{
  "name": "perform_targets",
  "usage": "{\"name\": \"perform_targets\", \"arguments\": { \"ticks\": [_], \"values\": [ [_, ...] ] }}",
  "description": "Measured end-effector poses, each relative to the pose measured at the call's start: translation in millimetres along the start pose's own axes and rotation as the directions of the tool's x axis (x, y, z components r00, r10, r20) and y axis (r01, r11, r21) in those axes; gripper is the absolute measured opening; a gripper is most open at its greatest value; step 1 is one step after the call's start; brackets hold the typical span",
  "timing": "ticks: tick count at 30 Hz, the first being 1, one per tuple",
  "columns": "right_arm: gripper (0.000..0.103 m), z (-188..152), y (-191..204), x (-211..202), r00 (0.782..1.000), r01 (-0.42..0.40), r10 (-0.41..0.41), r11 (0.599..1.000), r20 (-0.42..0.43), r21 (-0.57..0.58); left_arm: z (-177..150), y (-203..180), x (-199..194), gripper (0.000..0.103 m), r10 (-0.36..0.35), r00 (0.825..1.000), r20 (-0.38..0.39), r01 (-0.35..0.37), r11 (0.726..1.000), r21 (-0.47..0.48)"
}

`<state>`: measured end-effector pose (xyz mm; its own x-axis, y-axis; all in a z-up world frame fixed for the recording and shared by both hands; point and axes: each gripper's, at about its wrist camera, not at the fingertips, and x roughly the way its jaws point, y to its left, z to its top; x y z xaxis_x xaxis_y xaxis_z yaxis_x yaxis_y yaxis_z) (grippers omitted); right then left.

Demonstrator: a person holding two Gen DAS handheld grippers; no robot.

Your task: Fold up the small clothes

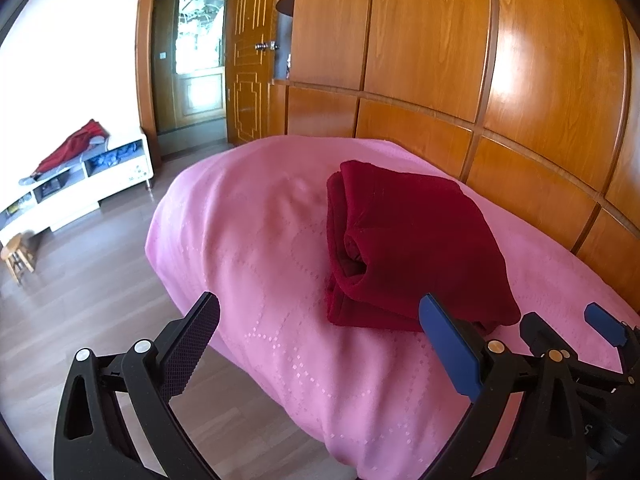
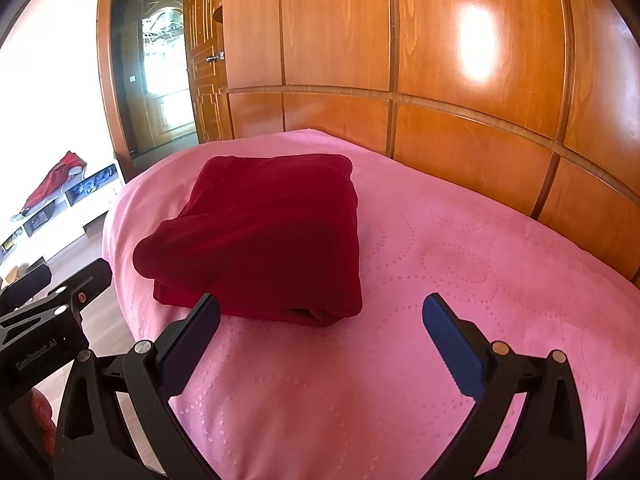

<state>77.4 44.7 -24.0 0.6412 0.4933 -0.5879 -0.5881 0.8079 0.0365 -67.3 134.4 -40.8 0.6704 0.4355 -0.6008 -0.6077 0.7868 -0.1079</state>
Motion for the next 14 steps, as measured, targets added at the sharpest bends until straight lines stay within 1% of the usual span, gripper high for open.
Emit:
{"name": "perform_targets", "arguments": {
  "ticks": [4, 9, 11, 14],
  "values": [
    [0.101, 0, 0, -1, 1.0, -0.003, 0.003, 1.0, 0.002, 0.0, -1, -1, 0, 0.099, 0.015, 1.0, 0.006, -0.015, 1.0, 0.017],
    [0.101, 0, -5, -2, 1.0, -0.004, 0.004, 1.0, 0.003, 0.0, 0, 1, 1, 0.099, 0.008, 1.0, -0.011, -0.008, 1.0, 0.001],
    [0.101, 0, -13, -2, 1.0, -0.003, 0.003, 1.0, -0.001, 0.014, 1, 2, 1, 0.099, 0.008, 1.0, -0.006, -0.008, 1.0, 0.0],
    [0.101, -2, -46, -2, 0.999, -0.011, 0.014, 0.995, -0.031, 0.095, 2, 2, 2, 0.099, 0.004, 1.0, -0.005, -0.004, 1.0, 0.006]
  ]
}}
